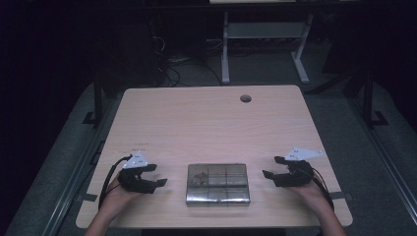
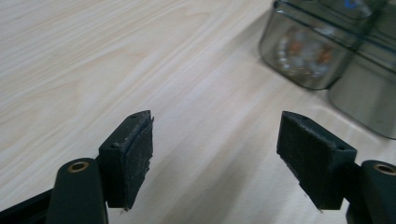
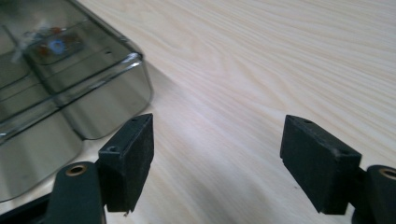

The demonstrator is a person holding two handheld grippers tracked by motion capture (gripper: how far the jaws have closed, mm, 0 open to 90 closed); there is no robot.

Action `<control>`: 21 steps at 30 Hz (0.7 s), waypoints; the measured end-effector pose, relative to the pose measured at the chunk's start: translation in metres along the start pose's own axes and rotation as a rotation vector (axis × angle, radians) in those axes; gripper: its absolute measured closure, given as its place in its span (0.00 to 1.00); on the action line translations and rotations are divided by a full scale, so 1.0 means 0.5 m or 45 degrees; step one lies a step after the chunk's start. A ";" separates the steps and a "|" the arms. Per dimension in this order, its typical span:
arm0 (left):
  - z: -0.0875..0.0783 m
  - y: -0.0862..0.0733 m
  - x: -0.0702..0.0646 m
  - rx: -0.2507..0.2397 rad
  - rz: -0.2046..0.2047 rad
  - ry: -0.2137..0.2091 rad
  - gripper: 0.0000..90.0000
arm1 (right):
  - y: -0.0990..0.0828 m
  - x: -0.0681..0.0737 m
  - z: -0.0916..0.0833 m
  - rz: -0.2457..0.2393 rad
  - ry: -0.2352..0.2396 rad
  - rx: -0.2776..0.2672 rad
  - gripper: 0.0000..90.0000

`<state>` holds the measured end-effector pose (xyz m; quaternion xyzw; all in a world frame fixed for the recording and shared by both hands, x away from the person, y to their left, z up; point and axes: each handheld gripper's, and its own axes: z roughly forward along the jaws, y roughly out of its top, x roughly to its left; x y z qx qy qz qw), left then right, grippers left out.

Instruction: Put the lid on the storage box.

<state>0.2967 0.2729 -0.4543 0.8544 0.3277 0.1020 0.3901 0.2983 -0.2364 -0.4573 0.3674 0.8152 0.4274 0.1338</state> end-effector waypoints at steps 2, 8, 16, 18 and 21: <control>0.000 -0.004 0.006 -0.015 -0.017 0.014 0.27 | -0.002 -0.006 -0.001 0.004 -0.026 -0.005 0.27; 0.003 -0.014 0.025 -0.023 -0.013 0.047 0.24 | -0.010 -0.023 0.002 0.030 -0.082 -0.007 0.24; 0.009 -0.023 0.040 -0.001 -0.010 0.078 0.21 | -0.021 -0.044 0.001 0.076 -0.126 -0.023 0.23; 0.009 -0.023 0.040 -0.002 -0.008 0.080 0.21 | -0.022 -0.046 0.002 0.075 -0.127 -0.018 0.23; 0.009 -0.023 0.039 -0.004 -0.011 0.082 0.21 | -0.022 -0.046 0.002 0.072 -0.127 -0.020 0.22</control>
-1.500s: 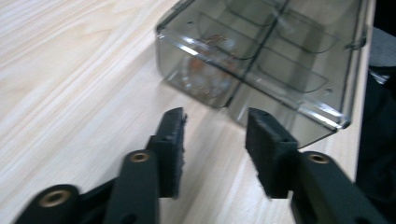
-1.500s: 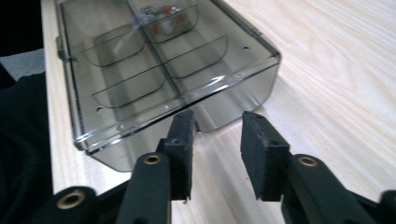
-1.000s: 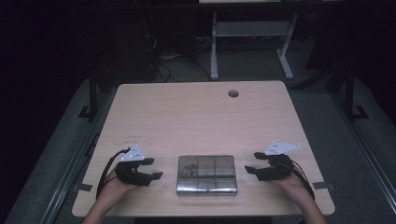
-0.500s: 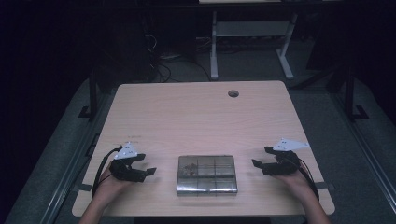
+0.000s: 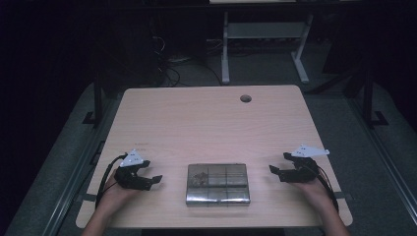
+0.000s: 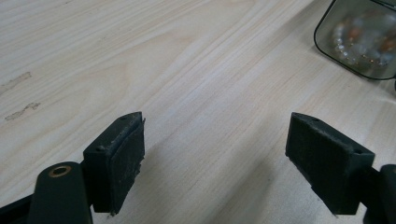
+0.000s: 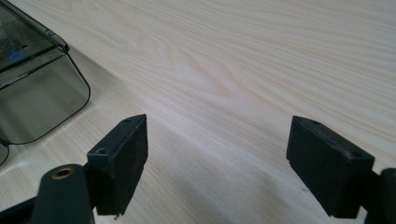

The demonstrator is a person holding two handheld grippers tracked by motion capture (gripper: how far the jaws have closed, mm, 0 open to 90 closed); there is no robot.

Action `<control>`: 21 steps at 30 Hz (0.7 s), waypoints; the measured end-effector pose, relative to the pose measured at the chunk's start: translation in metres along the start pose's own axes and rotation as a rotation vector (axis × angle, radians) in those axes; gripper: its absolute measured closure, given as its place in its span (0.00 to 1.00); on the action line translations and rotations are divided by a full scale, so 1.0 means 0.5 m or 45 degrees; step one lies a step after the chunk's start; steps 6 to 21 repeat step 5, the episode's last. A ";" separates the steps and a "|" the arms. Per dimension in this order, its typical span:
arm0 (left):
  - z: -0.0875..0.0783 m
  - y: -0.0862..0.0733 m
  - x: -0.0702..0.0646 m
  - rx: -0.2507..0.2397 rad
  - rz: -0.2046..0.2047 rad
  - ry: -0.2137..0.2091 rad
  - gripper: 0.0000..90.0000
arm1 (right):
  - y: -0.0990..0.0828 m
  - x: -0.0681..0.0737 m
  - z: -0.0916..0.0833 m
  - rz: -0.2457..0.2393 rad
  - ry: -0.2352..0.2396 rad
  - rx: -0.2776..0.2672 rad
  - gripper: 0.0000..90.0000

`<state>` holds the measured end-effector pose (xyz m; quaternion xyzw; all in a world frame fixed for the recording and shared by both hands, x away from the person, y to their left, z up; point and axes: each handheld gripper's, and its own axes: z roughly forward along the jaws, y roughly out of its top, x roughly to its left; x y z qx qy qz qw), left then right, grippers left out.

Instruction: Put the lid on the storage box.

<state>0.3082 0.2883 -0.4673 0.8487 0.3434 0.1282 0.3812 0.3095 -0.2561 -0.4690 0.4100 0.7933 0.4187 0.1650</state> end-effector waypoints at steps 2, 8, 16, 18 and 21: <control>0.000 0.000 0.000 -0.002 -0.002 -0.002 0.21 | 0.000 0.001 0.000 0.003 0.000 -0.002 0.22; 0.000 0.000 0.001 -0.002 0.000 -0.001 0.21 | 0.000 -0.001 -0.001 0.001 0.000 -0.007 0.22; 0.000 0.000 0.001 -0.002 0.000 -0.001 0.21 | 0.000 -0.001 -0.001 0.001 0.000 -0.007 0.22; 0.000 0.000 0.001 -0.002 0.000 -0.001 0.21 | 0.000 -0.001 -0.001 0.001 0.000 -0.007 0.22; 0.000 0.000 0.001 -0.002 0.000 -0.001 0.21 | 0.000 -0.001 -0.001 0.001 0.000 -0.007 0.22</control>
